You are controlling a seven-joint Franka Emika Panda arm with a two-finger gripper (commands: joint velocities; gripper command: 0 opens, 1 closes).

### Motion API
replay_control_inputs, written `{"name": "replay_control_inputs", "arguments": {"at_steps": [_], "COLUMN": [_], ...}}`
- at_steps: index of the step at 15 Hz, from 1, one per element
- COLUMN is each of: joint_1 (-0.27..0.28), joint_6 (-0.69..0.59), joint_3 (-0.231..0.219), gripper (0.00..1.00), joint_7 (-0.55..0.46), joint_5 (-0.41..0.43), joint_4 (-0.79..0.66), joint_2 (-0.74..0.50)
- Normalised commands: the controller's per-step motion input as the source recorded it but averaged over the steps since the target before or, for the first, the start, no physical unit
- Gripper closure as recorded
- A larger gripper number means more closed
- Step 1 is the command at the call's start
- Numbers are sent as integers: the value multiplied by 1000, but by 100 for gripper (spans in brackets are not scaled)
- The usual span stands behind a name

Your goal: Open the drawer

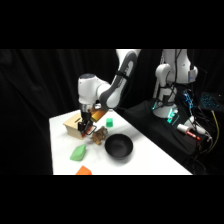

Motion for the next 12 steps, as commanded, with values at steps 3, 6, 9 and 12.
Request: {"name": "replay_control_inputs", "arguments": {"at_steps": [3,6,9,12], "joint_1": [107,97,77,75], "joint_6": [182,166,127,106], "joint_3": [-151,-144,-96,-67], "gripper": [0,0,0,0], "joint_7": [35,5,-34,-56], "joint_5": [-52,-37,11,43], "joint_4": [187,186,158,113], "joint_2": [202,205,175,122]}}
